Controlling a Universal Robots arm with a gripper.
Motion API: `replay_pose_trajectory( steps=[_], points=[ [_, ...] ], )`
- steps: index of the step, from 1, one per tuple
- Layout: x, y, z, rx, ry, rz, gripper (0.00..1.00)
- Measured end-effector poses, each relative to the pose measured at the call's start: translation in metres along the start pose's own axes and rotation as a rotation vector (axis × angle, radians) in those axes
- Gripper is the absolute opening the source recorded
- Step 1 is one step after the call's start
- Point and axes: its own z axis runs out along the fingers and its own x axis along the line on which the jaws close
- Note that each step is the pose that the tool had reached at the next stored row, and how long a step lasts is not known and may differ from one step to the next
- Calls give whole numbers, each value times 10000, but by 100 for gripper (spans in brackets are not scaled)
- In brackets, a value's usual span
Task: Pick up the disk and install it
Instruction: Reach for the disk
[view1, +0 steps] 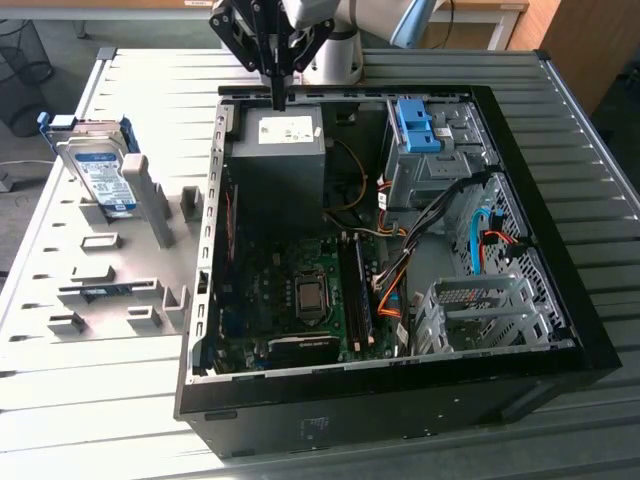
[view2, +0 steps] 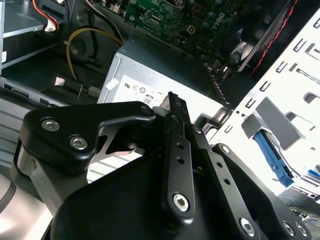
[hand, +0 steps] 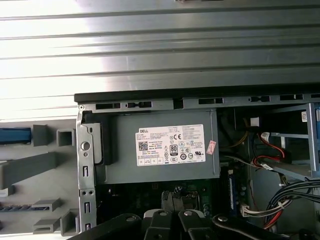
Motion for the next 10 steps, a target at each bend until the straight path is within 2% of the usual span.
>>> replay_pose_trajectory(
  steps=[10],
  points=[
    [35, 0, 0, 0, 0, 0, 11]
  ],
)
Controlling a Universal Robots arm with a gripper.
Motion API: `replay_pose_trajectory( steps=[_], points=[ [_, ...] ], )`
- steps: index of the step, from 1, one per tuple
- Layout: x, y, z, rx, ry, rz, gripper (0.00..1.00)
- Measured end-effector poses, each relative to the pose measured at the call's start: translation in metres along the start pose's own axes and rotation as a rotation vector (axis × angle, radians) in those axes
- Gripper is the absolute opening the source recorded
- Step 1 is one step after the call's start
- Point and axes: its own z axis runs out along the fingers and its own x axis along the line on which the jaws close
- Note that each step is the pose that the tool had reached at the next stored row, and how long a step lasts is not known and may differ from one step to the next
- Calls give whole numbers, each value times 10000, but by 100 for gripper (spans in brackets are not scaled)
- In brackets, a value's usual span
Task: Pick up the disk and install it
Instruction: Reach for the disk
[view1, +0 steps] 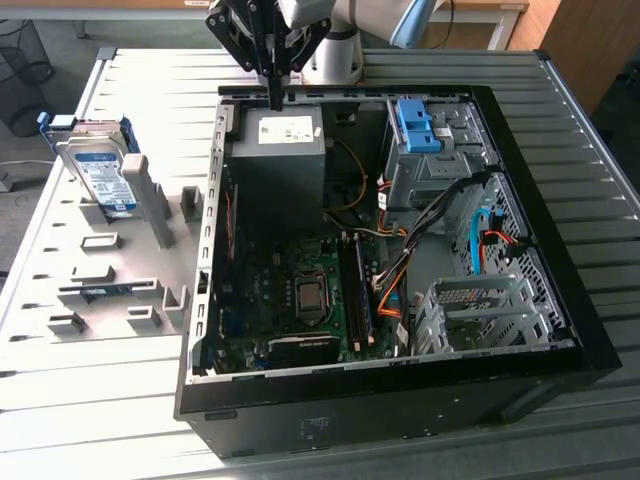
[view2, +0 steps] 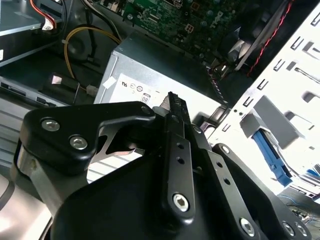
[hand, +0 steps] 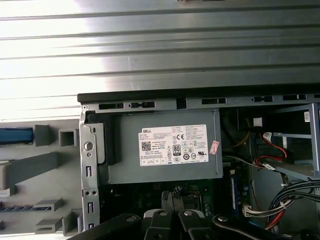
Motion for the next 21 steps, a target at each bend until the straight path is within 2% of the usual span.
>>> replay_pose_trajectory(
  steps=[21],
  points=[
    [138, -3, -3, 1, 0, 0, 11]
  ],
)
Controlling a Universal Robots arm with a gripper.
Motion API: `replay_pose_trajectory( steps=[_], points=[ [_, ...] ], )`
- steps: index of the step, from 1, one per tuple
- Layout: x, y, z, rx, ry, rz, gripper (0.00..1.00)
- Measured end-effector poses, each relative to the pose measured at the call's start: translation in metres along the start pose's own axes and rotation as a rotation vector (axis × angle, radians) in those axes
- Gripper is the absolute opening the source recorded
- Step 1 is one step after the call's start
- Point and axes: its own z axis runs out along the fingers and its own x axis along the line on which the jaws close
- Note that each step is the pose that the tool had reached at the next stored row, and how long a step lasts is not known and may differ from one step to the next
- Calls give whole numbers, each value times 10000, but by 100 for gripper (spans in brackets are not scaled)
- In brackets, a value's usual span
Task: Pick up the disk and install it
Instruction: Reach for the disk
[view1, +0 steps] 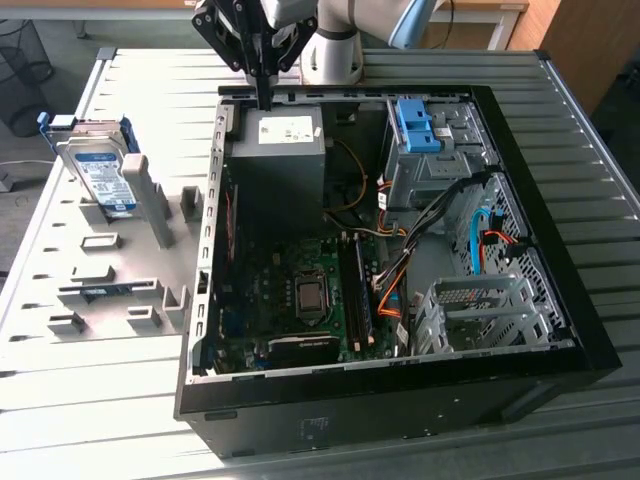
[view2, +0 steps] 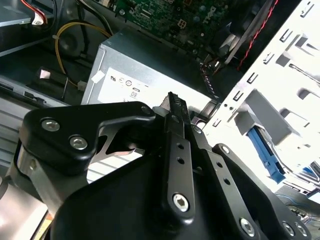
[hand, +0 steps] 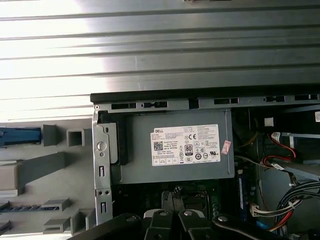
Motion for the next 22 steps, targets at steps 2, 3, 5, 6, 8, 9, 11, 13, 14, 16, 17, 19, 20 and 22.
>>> replay_pose_trajectory(
  steps=[2, 3, 5, 6, 8, 9, 11, 13, 14, 16, 17, 19, 20, 22],
  points=[
    [15, -1, 0, 0, 0, 0, 11],
    [22, -1, 0, 0, -1, 1, 11],
    [34, -2, 0, -1, 0, 0, 11],
    [40, -3, 0, -1, -1, 0, 11],
    [54, -3, -1, -1, -1, 1, 11],
    [59, -4, -1, -1, 0, 0, 11],
    [70, -4, -1, -1, -1, 1, 11],
    [80, -5, -1, -1, 0, 0, 11],
    [86, -5, -1, -1, -1, 0, 11],
    [98, -5, -1, -1, -1, 0, 11],
    [104, -6, -1, -1, -1, 0, 11],
    [117, -6, -1, -1, -1, 0, 11],
    [123, -6, -1, -1, -1, 0, 11],
    [135, -6, -2, -1, 0, 0, 11]
  ],
)
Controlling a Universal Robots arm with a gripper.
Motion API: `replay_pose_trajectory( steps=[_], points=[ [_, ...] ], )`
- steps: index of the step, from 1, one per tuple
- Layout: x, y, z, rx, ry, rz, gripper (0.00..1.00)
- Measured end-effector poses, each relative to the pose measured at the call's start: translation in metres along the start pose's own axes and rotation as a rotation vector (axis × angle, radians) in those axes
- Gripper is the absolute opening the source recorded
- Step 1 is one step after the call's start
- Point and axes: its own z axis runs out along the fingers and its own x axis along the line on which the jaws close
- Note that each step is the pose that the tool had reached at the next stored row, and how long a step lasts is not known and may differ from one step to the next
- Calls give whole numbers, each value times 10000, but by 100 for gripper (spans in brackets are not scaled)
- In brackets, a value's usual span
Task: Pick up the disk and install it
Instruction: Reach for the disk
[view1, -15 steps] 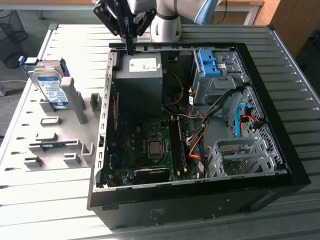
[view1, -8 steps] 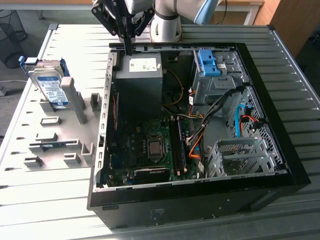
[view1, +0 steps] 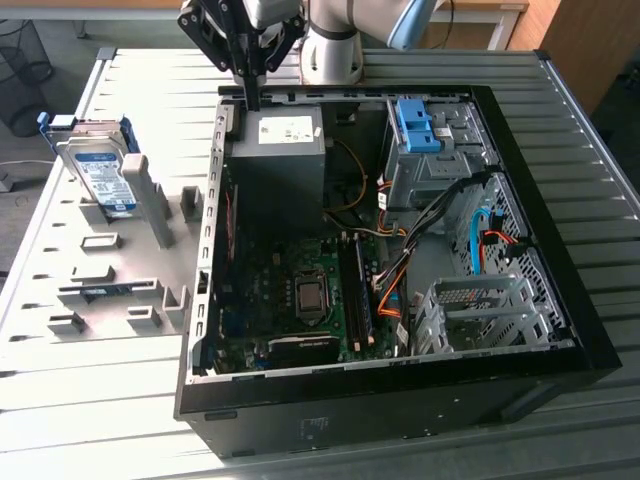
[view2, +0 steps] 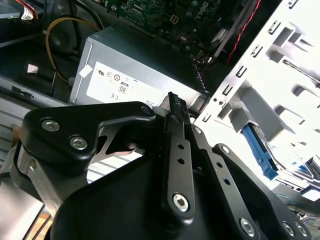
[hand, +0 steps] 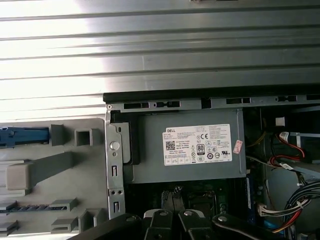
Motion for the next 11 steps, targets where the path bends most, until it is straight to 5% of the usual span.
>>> replay_pose_trajectory(
  steps=[11],
  points=[
    [68, -3, -1, 0, 0, 0, 11]
  ],
)
